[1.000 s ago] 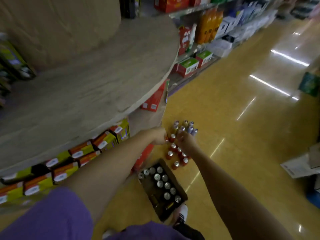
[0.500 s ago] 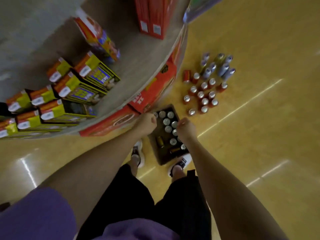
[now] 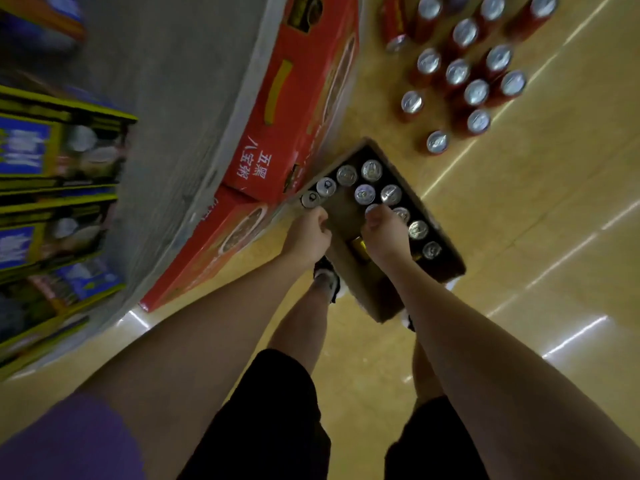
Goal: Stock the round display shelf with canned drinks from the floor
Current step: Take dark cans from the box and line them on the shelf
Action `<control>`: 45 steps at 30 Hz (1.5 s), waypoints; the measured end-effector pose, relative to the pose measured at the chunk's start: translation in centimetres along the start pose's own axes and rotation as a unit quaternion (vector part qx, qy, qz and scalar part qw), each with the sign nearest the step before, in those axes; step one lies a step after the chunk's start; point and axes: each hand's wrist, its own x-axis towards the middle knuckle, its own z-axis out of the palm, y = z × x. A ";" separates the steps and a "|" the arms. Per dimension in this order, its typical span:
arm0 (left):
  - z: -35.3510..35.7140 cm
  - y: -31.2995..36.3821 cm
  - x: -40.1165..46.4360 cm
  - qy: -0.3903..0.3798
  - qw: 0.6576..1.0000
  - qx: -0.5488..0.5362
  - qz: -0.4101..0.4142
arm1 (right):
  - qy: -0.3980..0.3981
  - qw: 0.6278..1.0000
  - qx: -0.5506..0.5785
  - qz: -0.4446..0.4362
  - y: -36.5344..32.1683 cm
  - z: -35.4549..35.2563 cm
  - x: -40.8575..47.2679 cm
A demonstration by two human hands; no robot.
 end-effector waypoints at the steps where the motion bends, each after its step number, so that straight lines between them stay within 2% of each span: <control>1: 0.4 -0.5 1.5 -0.009 1.000 0.005 0.002 | 0.007 1.000 0.021 0.009 0.4 1.3 1.1; 7: 2.6 -4.0 9.5 -0.005 0.997 0.065 0.039 | 0.044 0.994 0.086 0.044 2.9 7.8 6.8; 13: 4.7 -6.4 16.8 -0.017 0.973 0.220 0.074 | 0.057 0.988 0.138 0.050 5.5 12.5 13.1; 17: 6.2 -6.8 20.5 0.024 0.934 0.319 0.157 | 0.063 0.990 0.124 0.037 7.5 14.6 16.1; 21: 8.4 -7.1 22.0 0.070 0.898 0.413 0.133 | 0.057 0.992 0.111 0.016 9.2 15.8 16.9; 24: 9.2 -6.9 22.2 0.110 0.860 0.474 0.153 | 0.045 0.993 0.113 0.010 10.3 16.0 16.3; 26: 9.0 -6.3 22.3 0.103 0.838 0.510 0.165 | 0.032 0.993 0.110 0.014 10.9 15.7 15.5; 28: 8.6 -5.2 21.9 0.080 0.859 0.487 0.135 | 0.024 0.993 0.111 0.021 11.3 14.9 14.5; 30: 8.0 -4.0 20.5 0.056 0.907 0.410 0.080 | 0.021 0.993 0.112 0.025 11.5 13.7 13.2; 32: 7.3 -3.2 18.4 0.040 0.939 0.337 0.057 | 0.017 0.994 0.110 0.016 11.2 12.1 11.6; 37: 5.1 -0.9 11.0 0.011 0.956 0.272 0.107 | 0.000 0.996 0.093 -0.015 8.3 6.4 6.1; 41: 2.2 4.2 3.8 0.011 0.982 0.163 0.094 | -0.022 0.997 0.030 -0.070 4.4 0.2 1.1; 45: -3.6 9.7 -4.4 0.002 0.995 0.066 0.075 | -0.036 0.991 -0.013 -0.132 -0.9 -7.2 -5.2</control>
